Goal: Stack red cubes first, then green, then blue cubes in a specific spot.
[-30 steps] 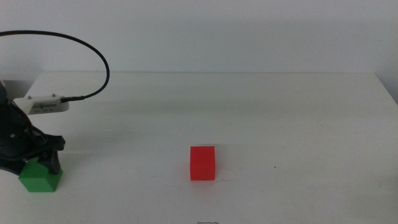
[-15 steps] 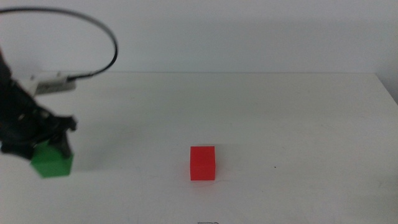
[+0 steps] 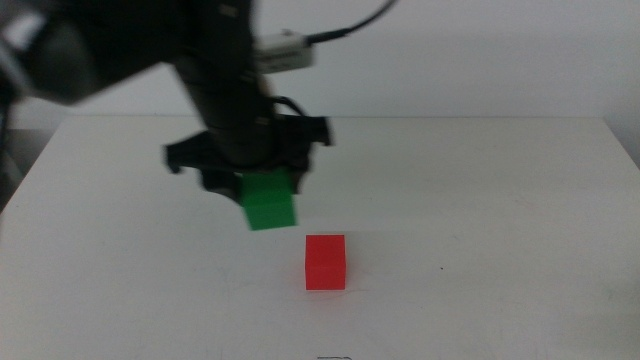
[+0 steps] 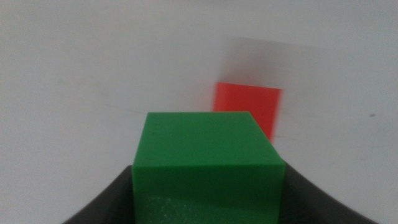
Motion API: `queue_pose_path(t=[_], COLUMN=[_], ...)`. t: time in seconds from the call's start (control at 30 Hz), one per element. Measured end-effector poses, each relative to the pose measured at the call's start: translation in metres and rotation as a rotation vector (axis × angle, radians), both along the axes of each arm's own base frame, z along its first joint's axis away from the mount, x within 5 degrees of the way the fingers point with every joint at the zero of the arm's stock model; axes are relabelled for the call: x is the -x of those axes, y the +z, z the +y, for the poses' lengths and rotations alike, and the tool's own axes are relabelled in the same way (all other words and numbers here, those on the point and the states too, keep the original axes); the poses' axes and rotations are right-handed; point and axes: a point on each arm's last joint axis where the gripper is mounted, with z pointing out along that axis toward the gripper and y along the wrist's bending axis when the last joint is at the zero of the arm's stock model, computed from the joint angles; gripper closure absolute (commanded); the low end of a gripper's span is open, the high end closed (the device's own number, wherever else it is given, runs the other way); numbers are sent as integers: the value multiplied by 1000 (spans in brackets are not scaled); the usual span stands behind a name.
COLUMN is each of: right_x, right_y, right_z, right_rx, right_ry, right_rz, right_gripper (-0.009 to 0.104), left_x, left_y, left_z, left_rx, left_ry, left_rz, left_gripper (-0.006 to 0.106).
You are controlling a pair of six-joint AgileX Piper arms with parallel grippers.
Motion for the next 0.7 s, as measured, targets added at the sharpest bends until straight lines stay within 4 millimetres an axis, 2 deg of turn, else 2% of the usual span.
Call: queue_pose_path(t=[0.13, 0.3, 0.47, 0.7], right_x=[0, 0, 0, 0], right_y=[0, 0, 0, 0], right_z=[0, 0, 0, 0], right_rx=[0, 0, 0, 0], right_ry=[0, 0, 0, 0], right_rz=[0, 0, 0, 0], right_gripper=[1, 1, 1, 1], left_x=[9, 3, -10, -15], left_y=[-8, -21, -37, -49], left_z=[-39, -70, -84, -88], left_rx=[-21, -40, -64, -100], left_ry=[33, 5, -9, -50], left_rz=[-20, -30, -20, -7], left_gripper=[89, 89, 89, 89])
